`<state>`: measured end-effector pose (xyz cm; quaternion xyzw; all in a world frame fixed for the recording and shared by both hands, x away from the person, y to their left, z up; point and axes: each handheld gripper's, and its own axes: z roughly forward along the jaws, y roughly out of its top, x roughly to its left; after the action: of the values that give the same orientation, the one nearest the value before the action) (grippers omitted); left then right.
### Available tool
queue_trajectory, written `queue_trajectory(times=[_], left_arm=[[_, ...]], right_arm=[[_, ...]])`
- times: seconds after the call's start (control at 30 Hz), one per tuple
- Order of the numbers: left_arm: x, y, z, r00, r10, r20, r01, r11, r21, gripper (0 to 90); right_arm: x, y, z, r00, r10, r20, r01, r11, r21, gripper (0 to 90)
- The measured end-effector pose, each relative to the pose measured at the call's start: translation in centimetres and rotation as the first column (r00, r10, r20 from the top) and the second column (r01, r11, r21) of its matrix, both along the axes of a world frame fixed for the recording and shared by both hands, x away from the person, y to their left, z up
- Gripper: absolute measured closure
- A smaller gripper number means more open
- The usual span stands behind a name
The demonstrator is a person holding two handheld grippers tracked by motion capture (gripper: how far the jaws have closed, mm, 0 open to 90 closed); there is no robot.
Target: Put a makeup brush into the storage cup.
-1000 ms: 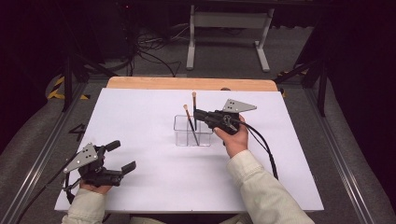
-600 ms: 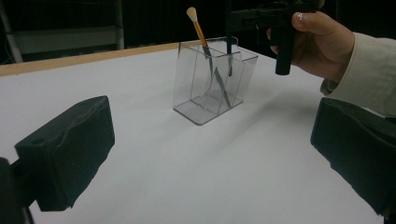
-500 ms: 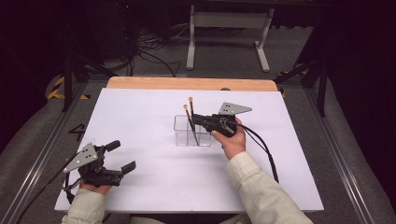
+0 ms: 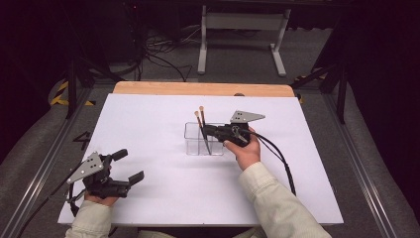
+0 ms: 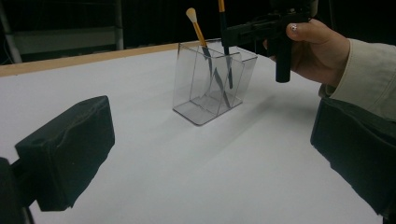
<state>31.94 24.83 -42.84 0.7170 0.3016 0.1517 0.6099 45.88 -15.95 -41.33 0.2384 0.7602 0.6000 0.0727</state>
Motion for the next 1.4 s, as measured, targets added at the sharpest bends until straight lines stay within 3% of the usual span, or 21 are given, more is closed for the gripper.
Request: queue_trajectory(times=[0.13,0.23,0.27,0.3,0.33,0.4,0.43,0.6,0.7,0.8,0.93,1.13,1.27,1.4], left_arm=[[0.0,0.0,0.0,1.0000,-0.004,0.001,0.004,1.0000,0.000,0.5],[0.0,0.0,0.0,1.0000,-0.004,0.000,0.004,1.0000,0.000,0.6],[0.0,0.0,0.0,1.0000,-0.003,0.000,0.003,1.0000,-0.001,0.6],[0.0,0.0,0.0,1.0000,-0.004,0.000,0.004,1.0000,-0.002,0.6],[0.0,-0.1,0.0,1.0000,-0.004,0.001,0.004,1.0000,-0.002,0.6],[0.0,-0.1,0.0,1.0000,-0.004,0.001,0.004,1.0000,-0.002,0.6],[0.0,-0.1,0.0,1.0000,-0.004,0.001,0.004,1.0000,-0.002,0.6],[0.0,0.0,0.0,1.0000,-0.003,0.000,0.003,1.0000,-0.002,0.6],[-0.1,0.1,0.0,1.0000,0.001,0.001,-0.001,1.0000,-0.004,0.6],[-0.3,0.2,0.1,1.0000,0.004,0.003,-0.004,1.0000,-0.004,0.6],[-0.4,0.2,0.2,1.0000,0.004,0.005,-0.004,1.0000,-0.004,0.6],[-0.4,0.3,0.3,1.0000,0.005,0.005,-0.005,1.0000,-0.003,0.5],[-0.4,0.3,0.3,1.0000,0.003,0.005,-0.003,1.0000,-0.006,0.5],[-0.4,0.4,0.3,1.0000,-0.003,0.008,0.003,1.0000,0.008,0.4]], right_arm=[[0.1,-0.2,0.0,0.9997,0.001,-0.024,-0.001,1.0000,0.006,82.2],[-0.1,-0.3,0.5,0.9979,-0.035,-0.055,0.036,0.9991,0.022,49.8],[-0.1,-0.3,0.5,0.9979,-0.035,-0.055,0.036,0.9991,0.022,49.8],[-0.2,-0.6,1.1,0.9964,-0.070,-0.049,0.071,0.9971,0.027,35.9],[-0.2,-0.6,1.1,0.9964,-0.070,-0.049,0.071,0.9971,0.027,35.9],[-0.6,-1.2,1.9,0.9950,-0.097,-0.022,0.097,0.9951,0.018,26.0],[-0.6,-1.2,1.9,0.9950,-0.097,-0.022,0.097,0.9951,0.018,26.0],[-2.2,-2.6,4.0,0.9900,-0.124,0.067,0.127,0.9912,-0.038,20.1],[-2.8,-3.1,4.7,0.9877,-0.128,0.090,0.132,0.9902,-0.044,18.2],[-4.0,-4.4,5.3,0.9756,-0.160,0.150,0.164,0.9865,-0.010,18.5],[-4.7,-5.9,5.6,0.9706,-0.183,0.157,0.184,0.9829,0.005,12.6],[-6.2,-7.7,6.1,0.9665,-0.175,0.188,0.181,0.9835,-0.013,5.6],[-7.0,-8.7,6.2,0.9592,-0.180,0.218,0.190,0.9816,-0.024,4.4],[-7.7,-9.8,6.0,0.9579,-0.192,0.214,0.200,0.9797,-0.017,3.8]])
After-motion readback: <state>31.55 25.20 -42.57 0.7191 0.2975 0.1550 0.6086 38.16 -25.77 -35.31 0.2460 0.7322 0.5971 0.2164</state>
